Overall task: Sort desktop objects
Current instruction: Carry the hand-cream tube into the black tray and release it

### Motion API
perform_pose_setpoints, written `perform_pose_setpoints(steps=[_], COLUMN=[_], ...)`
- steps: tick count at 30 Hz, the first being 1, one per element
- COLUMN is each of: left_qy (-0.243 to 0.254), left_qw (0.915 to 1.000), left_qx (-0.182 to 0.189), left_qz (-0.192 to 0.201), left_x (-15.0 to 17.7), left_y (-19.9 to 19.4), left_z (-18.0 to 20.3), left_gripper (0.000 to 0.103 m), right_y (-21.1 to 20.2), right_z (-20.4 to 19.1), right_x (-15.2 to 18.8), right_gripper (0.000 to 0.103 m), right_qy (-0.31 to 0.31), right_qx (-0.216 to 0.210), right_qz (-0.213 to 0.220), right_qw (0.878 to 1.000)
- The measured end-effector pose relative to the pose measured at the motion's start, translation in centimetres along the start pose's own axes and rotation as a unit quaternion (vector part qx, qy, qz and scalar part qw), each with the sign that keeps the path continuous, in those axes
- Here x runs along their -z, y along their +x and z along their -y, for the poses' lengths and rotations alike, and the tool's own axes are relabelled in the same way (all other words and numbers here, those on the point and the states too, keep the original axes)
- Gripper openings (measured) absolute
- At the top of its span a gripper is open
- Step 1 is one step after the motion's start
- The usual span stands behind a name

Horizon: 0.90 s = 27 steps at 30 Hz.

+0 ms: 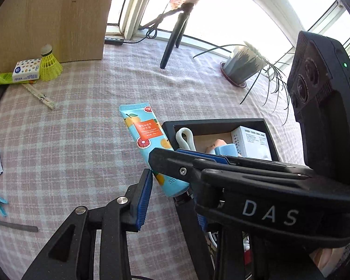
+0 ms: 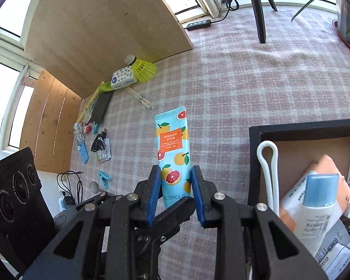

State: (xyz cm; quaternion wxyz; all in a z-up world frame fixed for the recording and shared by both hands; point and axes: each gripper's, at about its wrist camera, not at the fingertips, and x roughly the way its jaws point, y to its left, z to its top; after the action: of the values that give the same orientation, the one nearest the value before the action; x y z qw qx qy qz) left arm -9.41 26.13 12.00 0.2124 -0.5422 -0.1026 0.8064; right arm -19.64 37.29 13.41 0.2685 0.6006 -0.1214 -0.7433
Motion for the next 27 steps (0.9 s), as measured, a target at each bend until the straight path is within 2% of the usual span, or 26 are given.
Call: perform_pose_setpoints(steps=[5, 11, 22, 27], left_qy=[0.037, 0.086, 0.166, 0.197], left_qw=[0.999, 0.9946, 0.9794, 0.9735], left_qx=[0.021, 0.051, 0.097, 0.092], left_qz=[-0.013, -0.029, -0.061, -0.072], left_x=[1.4, 3.5, 6.8, 8.1], left_y=[0.0, 0.4, 1.5, 2.1], left_z=[4.5, 10.1, 19.1, 21.7], left_gripper=[0.031, 0.031, 0.031, 0.031], right_y=[-3.8, -8.7, -16.3, -18.3], right_z=[3.0, 6.7, 12.8, 15.0], right_x=[2.9, 6.7, 12.5, 14.8], right_gripper=[0.027, 0.027, 0.027, 0.027], right_qy=[0.032, 0.058, 0.116, 0.135], right_qx=[0.003, 0.027, 0.075, 0.087], right_qz=[0.023, 0.05, 0.094, 0.1], right_qw=[0.999, 0.997, 0.986, 0.982])
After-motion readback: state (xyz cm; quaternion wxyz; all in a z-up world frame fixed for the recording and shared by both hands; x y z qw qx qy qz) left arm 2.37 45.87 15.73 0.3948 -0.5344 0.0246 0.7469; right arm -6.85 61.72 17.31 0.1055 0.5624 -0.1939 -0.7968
